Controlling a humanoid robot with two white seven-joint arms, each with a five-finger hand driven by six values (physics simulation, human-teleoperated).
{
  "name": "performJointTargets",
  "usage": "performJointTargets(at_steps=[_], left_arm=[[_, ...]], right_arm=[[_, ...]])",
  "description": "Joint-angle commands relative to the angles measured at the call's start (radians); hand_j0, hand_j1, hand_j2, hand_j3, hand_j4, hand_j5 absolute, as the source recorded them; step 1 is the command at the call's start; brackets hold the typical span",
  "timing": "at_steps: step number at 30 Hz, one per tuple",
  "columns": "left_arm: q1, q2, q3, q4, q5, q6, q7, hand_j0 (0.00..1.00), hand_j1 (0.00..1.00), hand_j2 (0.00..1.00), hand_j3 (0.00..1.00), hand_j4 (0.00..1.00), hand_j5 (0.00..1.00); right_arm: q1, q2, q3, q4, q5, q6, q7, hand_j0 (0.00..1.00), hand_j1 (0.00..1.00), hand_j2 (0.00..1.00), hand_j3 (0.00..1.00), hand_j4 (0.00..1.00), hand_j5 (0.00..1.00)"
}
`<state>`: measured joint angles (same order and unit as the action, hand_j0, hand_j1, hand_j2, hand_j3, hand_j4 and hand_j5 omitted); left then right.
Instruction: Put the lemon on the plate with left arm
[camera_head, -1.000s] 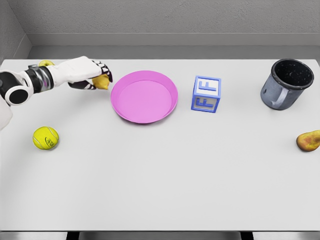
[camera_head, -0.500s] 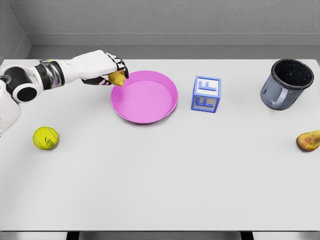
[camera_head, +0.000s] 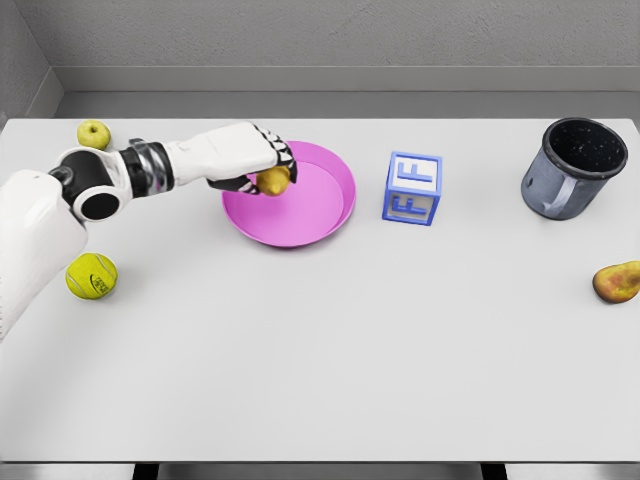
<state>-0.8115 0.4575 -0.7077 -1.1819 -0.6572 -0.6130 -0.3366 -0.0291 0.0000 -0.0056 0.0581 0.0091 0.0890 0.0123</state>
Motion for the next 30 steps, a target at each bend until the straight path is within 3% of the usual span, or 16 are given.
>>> performJointTargets(at_steps=[1,2,3,12,15,19,21,26,30], left_arm=[[0.000,-0.008,0.002,-0.001,0.002,0.002,0.004,0.60,0.60,0.60,0.60,0.60,0.60],[0.000,-0.007,0.004,-0.001,0.004,0.002,0.005,0.74,0.74,0.74,0.74,0.74,0.74],[-0.002,-0.005,0.005,-0.001,0.004,0.002,0.005,1.00,1.00,1.00,1.00,1.00,1.00],[-0.003,0.018,0.014,-0.027,0.042,0.002,0.004,1.00,1.00,1.00,1.00,1.00,1.00],[0.000,0.165,0.002,-0.128,0.165,0.002,0.004,1.00,1.00,1.00,1.00,1.00,1.00],[0.008,0.372,-0.039,-0.217,0.255,0.002,0.004,1.00,1.00,1.00,1.00,1.00,1.00],[0.032,0.446,-0.039,-0.225,0.272,0.002,0.004,1.00,1.00,1.00,1.00,1.00,1.00],[0.068,0.553,-0.029,-0.225,0.272,0.002,0.014,1.00,1.00,1.00,1.00,1.00,1.00],[0.090,0.570,-0.027,-0.213,0.269,0.002,0.040,1.00,1.00,1.00,1.00,1.00,1.00]], right_arm=[[0.000,0.000,-0.001,0.000,0.000,0.000,0.000,1.00,1.00,1.00,1.00,1.00,1.00],[0.000,0.000,-0.001,0.000,0.000,0.000,0.000,1.00,1.00,1.00,1.00,1.00,1.00],[0.000,0.000,0.001,0.002,0.000,0.000,0.000,1.00,1.00,1.00,1.00,1.00,1.00],[0.000,0.000,0.001,0.000,0.000,0.000,0.000,1.00,1.00,1.00,1.00,1.00,1.00],[0.000,0.000,0.001,0.002,0.000,0.000,0.000,1.00,1.00,1.00,1.00,1.00,1.00],[0.000,0.000,0.001,0.002,0.000,0.000,0.000,1.00,1.00,1.00,1.00,1.00,1.00],[0.000,0.000,0.001,0.000,0.000,0.000,0.000,1.00,1.00,1.00,1.00,1.00,1.00],[0.000,0.000,-0.001,0.000,0.000,0.000,0.000,1.00,1.00,1.00,1.00,1.00,1.00],[0.000,0.000,-0.001,0.000,0.000,0.000,0.000,1.00,1.00,1.00,1.00,1.00,1.00]])
